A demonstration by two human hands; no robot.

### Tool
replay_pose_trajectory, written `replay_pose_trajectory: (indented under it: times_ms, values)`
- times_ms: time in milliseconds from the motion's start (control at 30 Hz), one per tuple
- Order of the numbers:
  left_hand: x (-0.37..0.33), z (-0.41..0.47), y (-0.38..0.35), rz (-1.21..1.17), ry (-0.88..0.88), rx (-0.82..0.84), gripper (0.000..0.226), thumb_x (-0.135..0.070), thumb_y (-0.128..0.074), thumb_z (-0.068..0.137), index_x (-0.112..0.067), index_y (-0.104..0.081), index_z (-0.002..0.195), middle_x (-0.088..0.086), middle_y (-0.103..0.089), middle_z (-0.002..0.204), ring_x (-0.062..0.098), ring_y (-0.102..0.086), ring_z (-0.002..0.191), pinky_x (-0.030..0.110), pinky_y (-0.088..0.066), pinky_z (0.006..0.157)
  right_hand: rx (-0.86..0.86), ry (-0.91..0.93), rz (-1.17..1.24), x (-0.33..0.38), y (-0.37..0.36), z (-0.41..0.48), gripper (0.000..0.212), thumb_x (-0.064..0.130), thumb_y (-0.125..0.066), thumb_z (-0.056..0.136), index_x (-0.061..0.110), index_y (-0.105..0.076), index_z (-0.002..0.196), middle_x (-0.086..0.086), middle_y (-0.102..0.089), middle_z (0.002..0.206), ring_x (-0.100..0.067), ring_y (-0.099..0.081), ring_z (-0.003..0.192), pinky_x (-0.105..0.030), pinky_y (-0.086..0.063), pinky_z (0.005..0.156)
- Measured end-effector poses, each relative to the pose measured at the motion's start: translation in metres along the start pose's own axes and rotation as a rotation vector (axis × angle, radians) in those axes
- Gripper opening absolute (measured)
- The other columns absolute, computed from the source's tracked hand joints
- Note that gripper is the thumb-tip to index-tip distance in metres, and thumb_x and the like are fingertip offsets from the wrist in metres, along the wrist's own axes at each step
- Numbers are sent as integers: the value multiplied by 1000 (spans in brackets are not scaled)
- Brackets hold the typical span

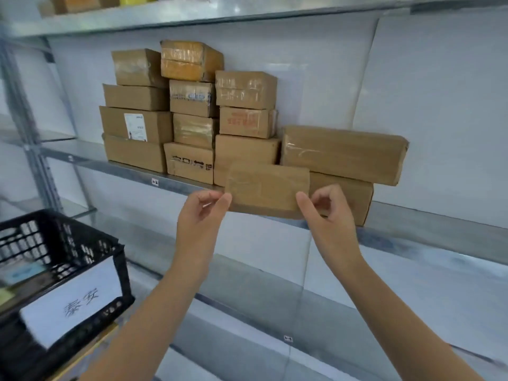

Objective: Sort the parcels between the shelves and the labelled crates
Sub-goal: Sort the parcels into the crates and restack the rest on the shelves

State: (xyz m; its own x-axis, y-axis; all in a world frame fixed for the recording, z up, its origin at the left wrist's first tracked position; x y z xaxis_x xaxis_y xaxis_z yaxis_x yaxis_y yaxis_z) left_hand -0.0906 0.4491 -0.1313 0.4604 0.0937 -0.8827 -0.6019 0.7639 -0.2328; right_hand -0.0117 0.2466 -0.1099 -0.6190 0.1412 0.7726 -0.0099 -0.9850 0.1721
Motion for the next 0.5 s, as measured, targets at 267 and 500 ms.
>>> replay_pose_trajectory:
  times_ms: [267, 500]
  values:
    - [47, -58, 71, 247, 69, 9, 32, -22, -65, 95, -37, -66, 124, -17, -66, 117, -7, -62, 107, 7, -47, 83, 213, -210, 20, -49, -51, -76, 32, 28, -72, 89, 31, -55, 115, 12, -66, 97, 8, -63, 90, -2, -46, 73]
    - [42, -57, 118, 350, 0, -65, 32, -10, -67, 93, -33, -69, 116, -9, -66, 118, 1, -65, 106, 23, -50, 93, 302, -178, 34, -44, -85, -92, 26, 34, -63, 94, 40, -53, 117, 18, -66, 107, 9, -61, 96, -1, -46, 74]
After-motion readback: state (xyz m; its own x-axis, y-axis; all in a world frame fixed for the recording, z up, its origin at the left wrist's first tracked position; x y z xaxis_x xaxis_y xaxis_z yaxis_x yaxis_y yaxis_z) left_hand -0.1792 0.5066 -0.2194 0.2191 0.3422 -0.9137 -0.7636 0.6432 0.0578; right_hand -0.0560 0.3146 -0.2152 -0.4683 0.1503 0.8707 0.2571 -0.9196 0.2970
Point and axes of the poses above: each hand's wrist, its own z-axis towards the middle knuckle, its own y-axis out of the back of the hand, x = y × z, the point moved 3 cm from there along z, towards the middle knuckle
